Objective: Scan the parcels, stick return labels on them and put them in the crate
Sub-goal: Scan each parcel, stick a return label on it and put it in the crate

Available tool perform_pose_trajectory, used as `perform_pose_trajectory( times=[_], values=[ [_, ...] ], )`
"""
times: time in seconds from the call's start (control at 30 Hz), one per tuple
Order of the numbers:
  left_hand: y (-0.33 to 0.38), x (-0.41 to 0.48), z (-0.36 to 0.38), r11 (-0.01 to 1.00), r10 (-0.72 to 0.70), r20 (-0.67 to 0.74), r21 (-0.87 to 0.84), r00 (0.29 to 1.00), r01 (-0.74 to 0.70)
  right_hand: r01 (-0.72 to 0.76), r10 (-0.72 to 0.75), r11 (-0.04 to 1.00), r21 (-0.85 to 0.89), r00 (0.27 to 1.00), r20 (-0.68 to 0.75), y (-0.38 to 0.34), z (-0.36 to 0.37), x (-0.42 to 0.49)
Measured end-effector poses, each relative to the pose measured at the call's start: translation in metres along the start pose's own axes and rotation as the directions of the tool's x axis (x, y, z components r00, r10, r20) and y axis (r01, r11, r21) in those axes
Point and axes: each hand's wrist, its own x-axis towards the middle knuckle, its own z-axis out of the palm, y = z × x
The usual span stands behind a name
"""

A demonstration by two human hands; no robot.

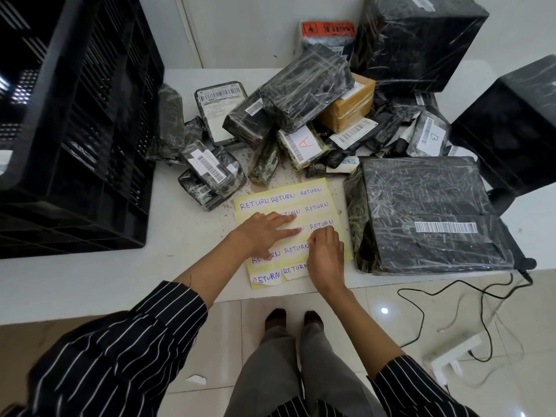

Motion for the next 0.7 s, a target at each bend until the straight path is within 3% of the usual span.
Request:
perform_pose_trajectory(
  times=[0.23, 0.37, 0.5, 0.6, 0.7],
  values=[
    [-0.002, 0.000, 0.001, 1.000, 0.004, -0.005, -0.023, 1.000, -0.004, 0.216, -0.211, 0.973, 0.083, 0.975, -0.062, -0.008, -0.037, -0.034],
    [-0.002, -0.003, -0.001, 0.971, -0.010, -0.028, -0.239, 1.000, 0.003, 0.063, -0.064, 0.883, 0.465, 0.998, -0.014, -0.012, -0.092, -0.043],
    [0.009, -0.012, -0.016, 0.875, -0.103, -0.222, -0.484, 0.970, -0.018, -0.147, 0.130, 0.690, 0.709, 0.988, 0.078, 0.011, -0.152, -0.034],
    [0.033, -0.017, -0.039, 0.805, -0.174, -0.405, -0.584, 0.898, -0.108, -0.188, 0.217, 0.619, 0.763, 0.974, 0.064, 0.043, -0.188, -0.024],
    [0.068, -0.014, -0.062, 0.748, -0.198, -0.543, -0.621, 0.816, -0.232, -0.210, 0.270, 0.634, 0.744, 0.962, 0.042, 0.080, -0.207, -0.011]
  ],
)
